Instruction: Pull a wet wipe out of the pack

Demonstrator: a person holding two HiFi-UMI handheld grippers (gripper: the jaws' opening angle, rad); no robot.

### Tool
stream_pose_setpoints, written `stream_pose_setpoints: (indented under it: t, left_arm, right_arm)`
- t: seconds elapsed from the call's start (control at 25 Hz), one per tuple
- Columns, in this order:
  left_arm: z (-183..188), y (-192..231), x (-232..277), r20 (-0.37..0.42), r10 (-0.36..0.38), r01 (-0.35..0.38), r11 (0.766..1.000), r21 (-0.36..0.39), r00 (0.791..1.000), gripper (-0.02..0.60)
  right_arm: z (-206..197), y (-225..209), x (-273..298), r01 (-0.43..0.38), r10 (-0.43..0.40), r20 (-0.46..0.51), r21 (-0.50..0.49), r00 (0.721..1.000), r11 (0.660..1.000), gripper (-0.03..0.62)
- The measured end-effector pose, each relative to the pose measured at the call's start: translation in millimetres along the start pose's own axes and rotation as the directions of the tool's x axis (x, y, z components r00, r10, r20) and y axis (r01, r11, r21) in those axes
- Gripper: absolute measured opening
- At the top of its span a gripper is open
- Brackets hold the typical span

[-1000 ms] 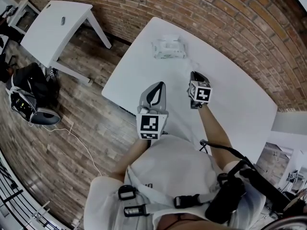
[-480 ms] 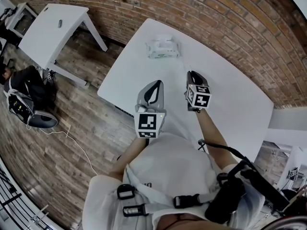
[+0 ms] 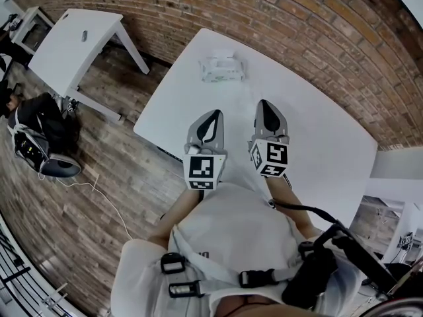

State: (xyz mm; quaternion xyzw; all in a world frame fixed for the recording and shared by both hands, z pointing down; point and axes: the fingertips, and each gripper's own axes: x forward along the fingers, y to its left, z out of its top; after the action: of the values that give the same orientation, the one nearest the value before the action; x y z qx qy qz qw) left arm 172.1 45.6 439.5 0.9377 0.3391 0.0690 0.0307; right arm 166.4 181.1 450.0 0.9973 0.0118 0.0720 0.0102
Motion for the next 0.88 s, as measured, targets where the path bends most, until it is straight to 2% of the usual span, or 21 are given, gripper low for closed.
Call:
stream_pose_setpoints:
  t: [0.24,0.88]
  left_arm:
    - [1,-7,2,0.001,-0.009,0.009,1.000,0.012,1.000,0.002]
    - [3,-2,-3,0.003,0.012,-0.012,1.000,0.021,1.000,0.002]
  right_arm:
    - [-17,7,-13,-0.023,0.023,-0.021,0.001,1.000,1.000,0.006]
    - [-13,19,-11,-0.081,0.081,-0.010,-0.004,0.997,0.997,0.005]
